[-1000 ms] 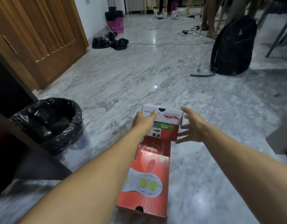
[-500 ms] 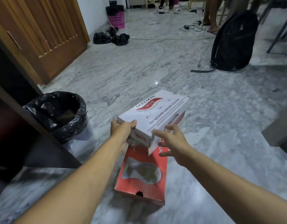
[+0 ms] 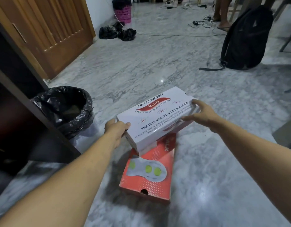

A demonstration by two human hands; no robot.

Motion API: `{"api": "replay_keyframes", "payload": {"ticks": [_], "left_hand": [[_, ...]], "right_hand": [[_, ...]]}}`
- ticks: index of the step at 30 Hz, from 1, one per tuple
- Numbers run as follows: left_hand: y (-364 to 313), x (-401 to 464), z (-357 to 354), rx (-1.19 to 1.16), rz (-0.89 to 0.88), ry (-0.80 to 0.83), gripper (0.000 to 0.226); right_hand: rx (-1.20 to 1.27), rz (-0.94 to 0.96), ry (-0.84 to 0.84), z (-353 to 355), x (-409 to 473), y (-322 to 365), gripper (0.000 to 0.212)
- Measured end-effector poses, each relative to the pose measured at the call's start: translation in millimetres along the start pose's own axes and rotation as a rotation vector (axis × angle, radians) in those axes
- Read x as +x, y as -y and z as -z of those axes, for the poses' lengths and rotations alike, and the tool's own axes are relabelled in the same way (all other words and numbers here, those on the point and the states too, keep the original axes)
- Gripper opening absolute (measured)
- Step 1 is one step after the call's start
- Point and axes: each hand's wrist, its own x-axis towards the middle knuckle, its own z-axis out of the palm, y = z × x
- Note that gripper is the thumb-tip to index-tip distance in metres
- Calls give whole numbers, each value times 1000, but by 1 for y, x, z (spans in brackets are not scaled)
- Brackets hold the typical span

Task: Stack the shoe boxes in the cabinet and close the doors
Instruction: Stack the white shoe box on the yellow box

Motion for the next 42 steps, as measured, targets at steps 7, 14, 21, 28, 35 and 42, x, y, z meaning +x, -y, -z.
{"api": "replay_keyframes", "payload": {"ticks": [7,14,21,28,35,42], "left_hand": [[6,-45,3,111,-127,-188,41],[-26,-96,25,144,-381,9,68],[-81,-156,67,296,-589,-2,77],[-125,-239,124,474,-744,-68,93],[-144,-316,189,444,-856,-113,83],[-169,-388,273,417,-958,-257,75]], "right_hand": [[-79,104,-142,3,-21,-18,62],[36,197,-291,30,-61,11,57],[-13,404,-375,75,-127,79,56],[-5,543,-378,108,-204,137,61],[10,676,-404,120,-283,188,60],[70,840,-384,107,-346,257,61]]}}
